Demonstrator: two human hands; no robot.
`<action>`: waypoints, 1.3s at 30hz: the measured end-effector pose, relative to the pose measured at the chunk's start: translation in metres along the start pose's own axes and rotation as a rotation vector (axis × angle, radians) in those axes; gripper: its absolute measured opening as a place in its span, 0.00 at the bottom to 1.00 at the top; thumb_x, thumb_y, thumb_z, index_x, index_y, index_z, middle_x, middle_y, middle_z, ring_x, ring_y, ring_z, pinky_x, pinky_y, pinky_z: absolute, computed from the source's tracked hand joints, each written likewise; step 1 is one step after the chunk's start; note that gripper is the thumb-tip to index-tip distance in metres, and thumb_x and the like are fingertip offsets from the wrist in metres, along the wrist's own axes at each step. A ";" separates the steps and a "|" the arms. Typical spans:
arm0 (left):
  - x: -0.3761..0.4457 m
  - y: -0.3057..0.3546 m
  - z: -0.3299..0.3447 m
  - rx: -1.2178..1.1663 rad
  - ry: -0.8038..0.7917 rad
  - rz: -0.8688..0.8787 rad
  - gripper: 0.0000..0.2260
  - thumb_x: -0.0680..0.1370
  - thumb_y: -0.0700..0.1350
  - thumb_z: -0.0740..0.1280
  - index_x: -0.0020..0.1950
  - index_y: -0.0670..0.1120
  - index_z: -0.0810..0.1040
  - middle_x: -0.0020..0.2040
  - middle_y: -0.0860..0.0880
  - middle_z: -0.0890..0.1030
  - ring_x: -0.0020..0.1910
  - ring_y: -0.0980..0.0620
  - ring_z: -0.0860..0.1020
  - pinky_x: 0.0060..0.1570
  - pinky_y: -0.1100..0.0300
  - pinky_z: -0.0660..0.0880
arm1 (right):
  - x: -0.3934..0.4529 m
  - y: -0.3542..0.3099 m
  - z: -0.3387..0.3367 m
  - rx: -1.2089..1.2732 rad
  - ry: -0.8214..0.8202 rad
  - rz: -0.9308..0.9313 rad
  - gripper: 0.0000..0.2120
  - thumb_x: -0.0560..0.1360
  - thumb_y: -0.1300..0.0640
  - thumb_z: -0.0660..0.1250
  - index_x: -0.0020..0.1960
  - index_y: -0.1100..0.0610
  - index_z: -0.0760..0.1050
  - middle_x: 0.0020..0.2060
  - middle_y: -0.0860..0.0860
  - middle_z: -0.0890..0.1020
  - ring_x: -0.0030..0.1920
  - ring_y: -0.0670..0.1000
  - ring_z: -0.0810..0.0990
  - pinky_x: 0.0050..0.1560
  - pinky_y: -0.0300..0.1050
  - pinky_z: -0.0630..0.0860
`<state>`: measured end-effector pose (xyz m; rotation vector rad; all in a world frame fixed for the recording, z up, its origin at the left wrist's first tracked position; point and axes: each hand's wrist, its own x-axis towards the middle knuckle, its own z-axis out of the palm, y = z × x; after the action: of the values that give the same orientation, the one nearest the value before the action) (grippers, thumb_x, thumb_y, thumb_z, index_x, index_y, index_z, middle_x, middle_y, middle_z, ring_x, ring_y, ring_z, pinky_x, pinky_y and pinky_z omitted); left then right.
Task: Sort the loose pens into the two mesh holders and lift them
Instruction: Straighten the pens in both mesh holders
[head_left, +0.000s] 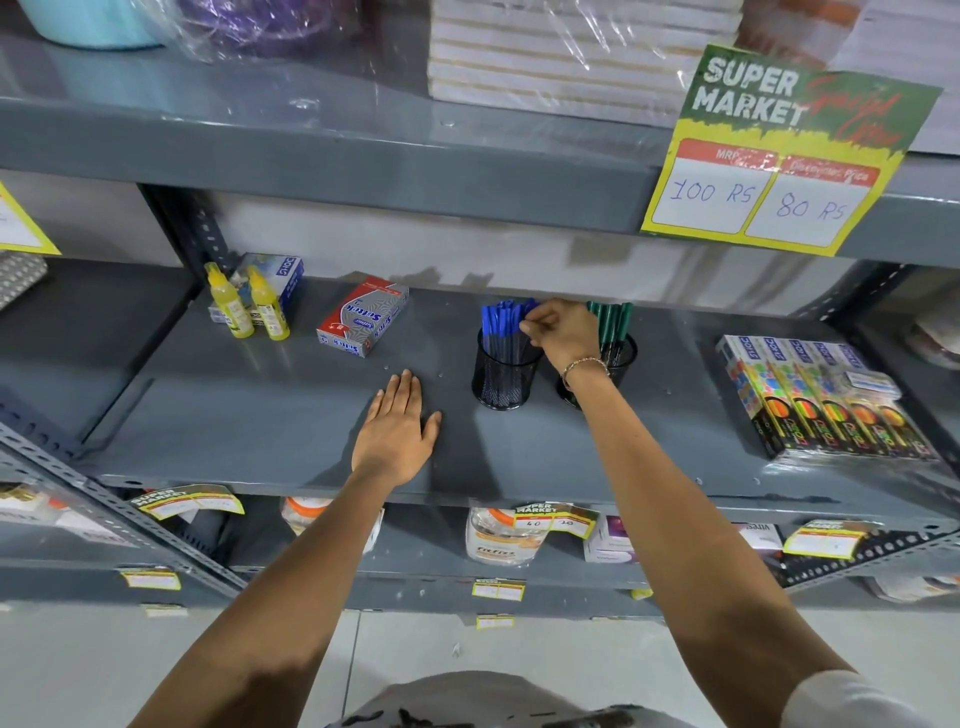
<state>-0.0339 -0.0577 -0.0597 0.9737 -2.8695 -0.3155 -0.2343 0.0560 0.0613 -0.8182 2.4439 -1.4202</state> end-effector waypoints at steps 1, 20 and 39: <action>0.000 0.000 0.000 0.001 -0.002 0.000 0.30 0.82 0.56 0.47 0.78 0.40 0.48 0.80 0.44 0.49 0.78 0.48 0.46 0.76 0.55 0.42 | 0.000 0.000 0.001 -0.004 0.014 -0.004 0.06 0.70 0.64 0.73 0.46 0.65 0.80 0.43 0.62 0.85 0.33 0.47 0.79 0.42 0.35 0.80; -0.002 0.001 -0.003 -0.025 0.036 0.009 0.30 0.82 0.56 0.48 0.78 0.40 0.49 0.79 0.43 0.52 0.78 0.47 0.49 0.77 0.54 0.45 | -0.006 -0.022 0.041 -0.503 0.002 -0.089 0.23 0.73 0.42 0.66 0.29 0.57 0.68 0.31 0.56 0.75 0.44 0.59 0.80 0.38 0.45 0.73; 0.037 0.080 -0.028 -0.975 -0.128 -0.139 0.60 0.64 0.56 0.79 0.77 0.51 0.34 0.80 0.51 0.43 0.78 0.51 0.49 0.73 0.53 0.54 | -0.048 0.101 -0.040 0.262 0.107 0.170 0.44 0.74 0.49 0.68 0.76 0.52 0.41 0.76 0.51 0.55 0.75 0.50 0.57 0.73 0.45 0.57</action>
<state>-0.1058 -0.0230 -0.0140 0.9163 -2.2143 -1.6113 -0.2488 0.1509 -0.0085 -0.4773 2.2691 -1.7072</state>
